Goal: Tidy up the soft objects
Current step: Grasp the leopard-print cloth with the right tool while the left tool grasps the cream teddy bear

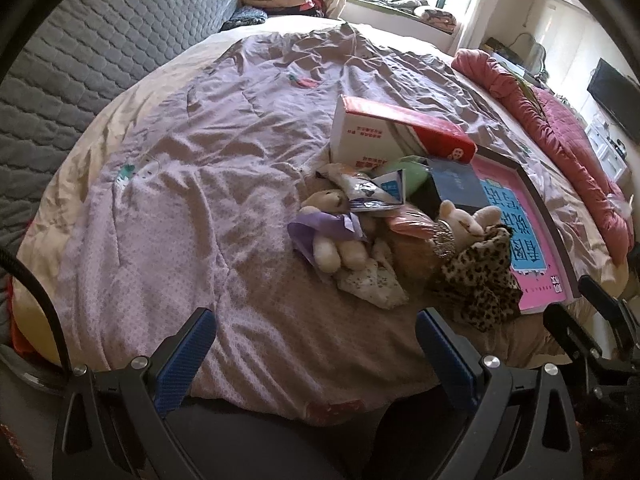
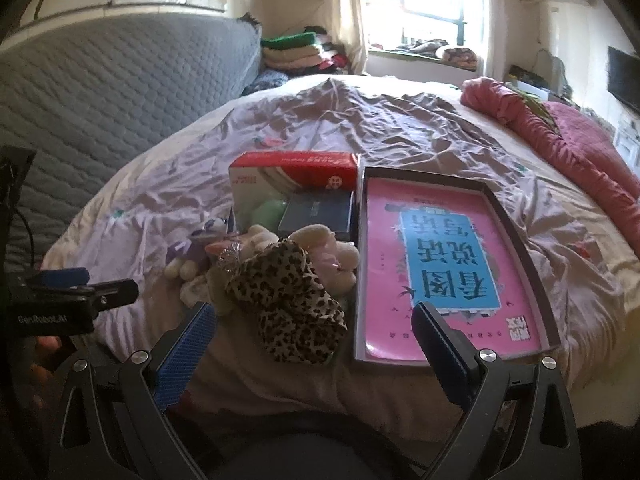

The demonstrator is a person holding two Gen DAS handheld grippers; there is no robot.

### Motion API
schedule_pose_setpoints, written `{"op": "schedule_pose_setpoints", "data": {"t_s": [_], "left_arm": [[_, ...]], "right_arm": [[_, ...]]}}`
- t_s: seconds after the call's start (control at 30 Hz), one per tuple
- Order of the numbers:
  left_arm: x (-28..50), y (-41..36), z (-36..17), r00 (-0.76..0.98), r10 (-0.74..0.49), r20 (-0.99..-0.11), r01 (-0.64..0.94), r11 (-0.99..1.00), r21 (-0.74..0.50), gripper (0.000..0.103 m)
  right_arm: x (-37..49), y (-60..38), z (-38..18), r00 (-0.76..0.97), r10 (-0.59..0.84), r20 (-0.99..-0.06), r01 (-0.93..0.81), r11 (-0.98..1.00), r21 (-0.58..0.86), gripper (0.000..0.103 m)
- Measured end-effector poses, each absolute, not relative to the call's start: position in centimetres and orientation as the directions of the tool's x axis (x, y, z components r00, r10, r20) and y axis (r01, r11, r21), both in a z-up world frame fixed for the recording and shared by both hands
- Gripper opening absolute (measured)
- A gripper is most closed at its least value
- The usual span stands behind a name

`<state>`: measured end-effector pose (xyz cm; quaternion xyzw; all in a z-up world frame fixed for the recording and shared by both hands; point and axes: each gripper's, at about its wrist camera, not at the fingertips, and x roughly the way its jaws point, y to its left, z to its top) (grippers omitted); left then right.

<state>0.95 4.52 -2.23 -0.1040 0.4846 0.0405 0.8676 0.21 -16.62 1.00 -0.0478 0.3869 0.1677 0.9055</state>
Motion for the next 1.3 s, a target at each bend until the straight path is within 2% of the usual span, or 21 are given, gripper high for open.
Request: {"op": "schedule_pose_setpoints", "data": {"t_s": [0.4, 0.7, 0.73, 0.8, 0.83, 0.87, 1.0, 1.07, 1.13, 1.2, 1.3], "left_arm": [[3.2, 4.7, -3.9, 0.525, -0.003, -0.851, -0.188, 0.975, -0.119, 0.1], [5.7, 6.6, -5.1, 0.528, -0.063, -0.847, -0.221, 0.953, -0.209, 0.1], [6.0, 6.8, -5.2, 0.526, -0.058, -0.848, -0.226, 0.952, -0.205, 0.1], [6.8, 7.2, -6.0, 0.51, -0.059, -0.858, -0.236, 0.95, -0.206, 0.1], [7.0, 7.4, -6.4, 0.498, -0.066, -0.865, -0.239, 0.948, -0.21, 0.1], [7.3, 7.5, -6.8, 0.489, -0.068, -0.87, -0.244, 0.946, -0.211, 0.1], [7.9, 7.6, -7.7, 0.476, -0.088, -0.875, -0.237, 0.945, -0.224, 0.098], [8.2, 7.6, -7.8, 0.479, -0.098, -0.872, -0.229, 0.945, -0.232, 0.096], [8.8, 7.6, -7.9, 0.488, -0.111, -0.866, -0.221, 0.944, -0.245, 0.091], [9.3, 7.5, -8.0, 0.491, -0.136, -0.861, -0.207, 0.941, -0.267, 0.081], [10.0, 7.5, -8.4, 0.486, -0.177, -0.856, -0.199, 0.931, -0.306, 0.072]], "right_arm": [[2.7, -13.9, -2.5, 0.581, 0.241, -0.777, -0.448, 0.892, -0.059, 0.099], [3.8, -11.2, -5.0, 0.603, 0.1, -0.792, -0.454, 0.859, -0.237, 0.098], [3.8, -11.1, -5.3, 0.6, 0.088, -0.795, -0.454, 0.856, -0.248, 0.094], [4.2, -11.0, -5.6, 0.584, 0.086, -0.807, -0.466, 0.85, -0.246, 0.075], [4.3, -11.0, -5.8, 0.576, 0.091, -0.812, -0.472, 0.848, -0.239, 0.057], [4.4, -11.0, -5.9, 0.568, 0.091, -0.818, -0.476, 0.847, -0.235, 0.049], [4.3, -11.2, -5.9, 0.564, 0.11, -0.819, -0.483, 0.848, -0.219, 0.047], [4.4, -11.5, -5.7, 0.562, 0.135, -0.816, -0.484, 0.854, -0.192, 0.039], [4.4, -12.1, -5.4, 0.553, 0.174, -0.815, -0.49, 0.859, -0.148, 0.032], [4.5, -12.4, -5.3, 0.536, 0.212, -0.817, -0.497, 0.861, -0.103, 0.028], [4.4, -12.8, -5.0, 0.528, 0.249, -0.812, -0.505, 0.86, -0.065, 0.021]]}}
